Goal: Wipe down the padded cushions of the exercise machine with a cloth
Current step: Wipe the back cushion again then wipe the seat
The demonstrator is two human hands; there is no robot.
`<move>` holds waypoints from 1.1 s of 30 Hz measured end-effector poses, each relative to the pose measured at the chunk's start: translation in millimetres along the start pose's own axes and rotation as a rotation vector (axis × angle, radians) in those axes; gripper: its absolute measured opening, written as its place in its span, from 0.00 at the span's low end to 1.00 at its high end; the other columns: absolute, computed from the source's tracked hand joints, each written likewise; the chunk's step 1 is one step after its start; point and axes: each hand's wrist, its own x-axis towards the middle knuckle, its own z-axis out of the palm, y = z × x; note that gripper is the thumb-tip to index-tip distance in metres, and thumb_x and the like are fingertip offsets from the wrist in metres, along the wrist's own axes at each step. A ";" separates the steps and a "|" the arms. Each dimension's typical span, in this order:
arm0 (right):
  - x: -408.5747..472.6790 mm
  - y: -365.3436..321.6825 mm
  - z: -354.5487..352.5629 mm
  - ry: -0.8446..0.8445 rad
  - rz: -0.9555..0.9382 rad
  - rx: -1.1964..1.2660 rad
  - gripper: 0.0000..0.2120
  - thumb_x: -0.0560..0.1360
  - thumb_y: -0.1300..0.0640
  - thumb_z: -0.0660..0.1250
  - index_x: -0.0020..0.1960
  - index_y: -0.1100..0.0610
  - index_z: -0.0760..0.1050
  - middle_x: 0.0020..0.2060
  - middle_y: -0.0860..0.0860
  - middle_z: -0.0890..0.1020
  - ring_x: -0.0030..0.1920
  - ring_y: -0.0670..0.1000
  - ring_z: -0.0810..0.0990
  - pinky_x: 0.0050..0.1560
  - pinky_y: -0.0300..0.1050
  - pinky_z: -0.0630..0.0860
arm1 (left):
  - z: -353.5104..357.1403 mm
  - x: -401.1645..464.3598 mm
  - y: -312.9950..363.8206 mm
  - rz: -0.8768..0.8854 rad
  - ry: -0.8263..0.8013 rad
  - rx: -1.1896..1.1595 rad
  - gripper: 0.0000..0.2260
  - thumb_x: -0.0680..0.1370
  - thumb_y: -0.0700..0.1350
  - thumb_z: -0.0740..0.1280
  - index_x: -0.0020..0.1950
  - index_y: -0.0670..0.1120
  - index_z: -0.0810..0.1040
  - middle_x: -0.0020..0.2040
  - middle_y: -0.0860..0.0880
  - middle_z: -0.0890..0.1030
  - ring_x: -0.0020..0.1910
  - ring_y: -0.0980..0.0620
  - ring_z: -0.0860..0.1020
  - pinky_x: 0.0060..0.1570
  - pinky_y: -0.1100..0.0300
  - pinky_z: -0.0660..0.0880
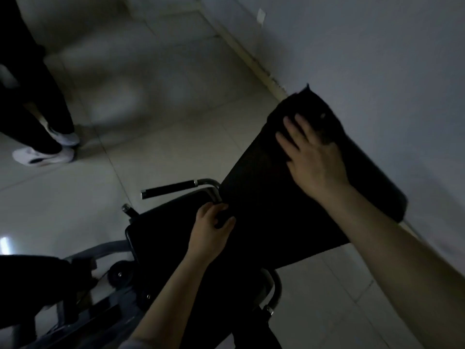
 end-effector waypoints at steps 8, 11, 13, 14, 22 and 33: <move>-179.8 -23.1 40.5 -0.189 0.064 0.249 0.34 0.60 0.57 0.80 0.64 0.57 0.75 0.54 0.52 0.83 0.51 0.53 0.82 0.33 0.39 0.77 | 22.8 -63.1 16.1 -0.207 -0.243 -0.344 0.08 0.80 0.48 0.59 0.57 0.53 0.75 0.55 0.53 0.76 0.49 0.58 0.75 0.54 0.55 0.73; -205.8 -48.8 33.6 -0.289 0.270 0.414 0.28 0.76 0.38 0.57 0.69 0.54 0.70 0.65 0.48 0.76 0.64 0.53 0.75 0.54 0.49 0.77 | 30.5 -77.3 21.7 -0.497 -0.328 -0.551 0.16 0.79 0.54 0.60 0.64 0.49 0.72 0.61 0.50 0.73 0.56 0.54 0.73 0.56 0.51 0.70; -213.8 -67.9 19.6 -0.311 0.383 0.618 0.40 0.73 0.29 0.35 0.72 0.50 0.66 0.71 0.43 0.68 0.72 0.49 0.65 0.73 0.52 0.60 | 36.9 -89.4 19.5 -0.600 -0.492 -0.575 0.28 0.74 0.63 0.62 0.68 0.47 0.71 0.67 0.48 0.72 0.65 0.48 0.70 0.63 0.47 0.69; -216.5 -77.0 11.6 -0.277 0.418 0.709 0.36 0.75 0.31 0.38 0.72 0.48 0.66 0.70 0.41 0.67 0.72 0.46 0.64 0.75 0.52 0.53 | 40.5 -95.2 17.7 -0.627 -0.576 -0.645 0.32 0.71 0.67 0.63 0.66 0.47 0.73 0.66 0.47 0.74 0.65 0.46 0.72 0.63 0.46 0.70; -261.7 -108.5 -57.1 -0.350 0.367 1.470 0.19 0.70 0.39 0.68 0.58 0.42 0.73 0.60 0.26 0.69 0.63 0.30 0.68 0.58 0.26 0.66 | 27.4 -144.9 28.3 -0.374 -0.646 -1.001 0.22 0.72 0.52 0.66 0.62 0.43 0.77 0.52 0.40 0.82 0.50 0.43 0.81 0.50 0.51 0.78; -271.6 -128.2 -78.4 -0.078 0.276 1.505 0.13 0.71 0.64 0.72 0.41 0.46 0.79 0.47 0.44 0.81 0.46 0.33 0.78 0.45 0.23 0.69 | -14.6 -250.2 -9.4 -0.229 -0.192 -0.966 0.08 0.76 0.46 0.63 0.45 0.47 0.81 0.45 0.43 0.81 0.47 0.46 0.79 0.48 0.53 0.76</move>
